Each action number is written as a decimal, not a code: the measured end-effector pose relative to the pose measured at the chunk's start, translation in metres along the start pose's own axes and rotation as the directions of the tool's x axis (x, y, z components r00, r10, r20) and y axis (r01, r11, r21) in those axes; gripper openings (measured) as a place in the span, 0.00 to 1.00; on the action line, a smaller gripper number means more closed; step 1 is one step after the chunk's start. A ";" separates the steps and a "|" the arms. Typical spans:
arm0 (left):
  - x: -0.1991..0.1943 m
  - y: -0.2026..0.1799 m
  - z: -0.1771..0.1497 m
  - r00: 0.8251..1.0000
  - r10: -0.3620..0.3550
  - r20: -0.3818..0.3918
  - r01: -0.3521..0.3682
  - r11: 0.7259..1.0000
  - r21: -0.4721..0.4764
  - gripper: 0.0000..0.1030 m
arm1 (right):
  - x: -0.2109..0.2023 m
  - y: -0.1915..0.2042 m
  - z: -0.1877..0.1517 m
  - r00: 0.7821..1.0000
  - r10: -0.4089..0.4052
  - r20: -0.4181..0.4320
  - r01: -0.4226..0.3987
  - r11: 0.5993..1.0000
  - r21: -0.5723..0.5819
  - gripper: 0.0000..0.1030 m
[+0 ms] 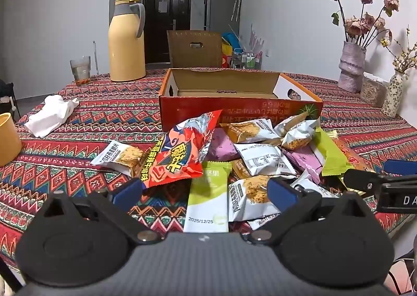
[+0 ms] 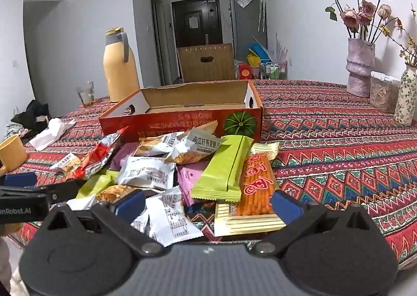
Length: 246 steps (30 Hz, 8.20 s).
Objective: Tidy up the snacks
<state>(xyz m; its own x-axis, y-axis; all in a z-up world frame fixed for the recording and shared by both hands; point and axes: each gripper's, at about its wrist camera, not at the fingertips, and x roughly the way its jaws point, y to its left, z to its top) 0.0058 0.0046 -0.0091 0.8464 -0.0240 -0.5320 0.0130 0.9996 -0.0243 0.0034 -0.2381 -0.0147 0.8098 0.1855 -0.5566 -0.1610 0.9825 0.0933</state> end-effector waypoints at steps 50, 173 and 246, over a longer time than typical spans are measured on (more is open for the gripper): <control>0.004 0.001 -0.003 1.000 -0.005 -0.012 0.005 1.000 -0.001 1.00 | 0.008 -0.001 -0.003 1.000 0.000 -0.021 0.000 1.000 -0.005 1.00; 0.038 -0.011 0.031 0.999 -0.050 0.019 0.050 0.999 0.006 0.37 | 0.068 -0.028 0.011 0.926 -0.349 0.142 0.368 0.760 -0.536 0.38; 0.196 0.001 0.153 0.990 0.103 0.095 -0.088 0.985 -0.149 1.00 | 0.220 -0.005 0.143 0.995 -0.045 0.084 0.055 0.992 -0.116 0.99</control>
<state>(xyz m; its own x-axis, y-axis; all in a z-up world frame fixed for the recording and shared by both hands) 0.2530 0.0026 0.0166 0.8897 0.0805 -0.4493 -0.1413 0.9845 -0.1035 0.2636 -0.2002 -0.0194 0.8610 0.1413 -0.4887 -0.1805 0.9830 -0.0337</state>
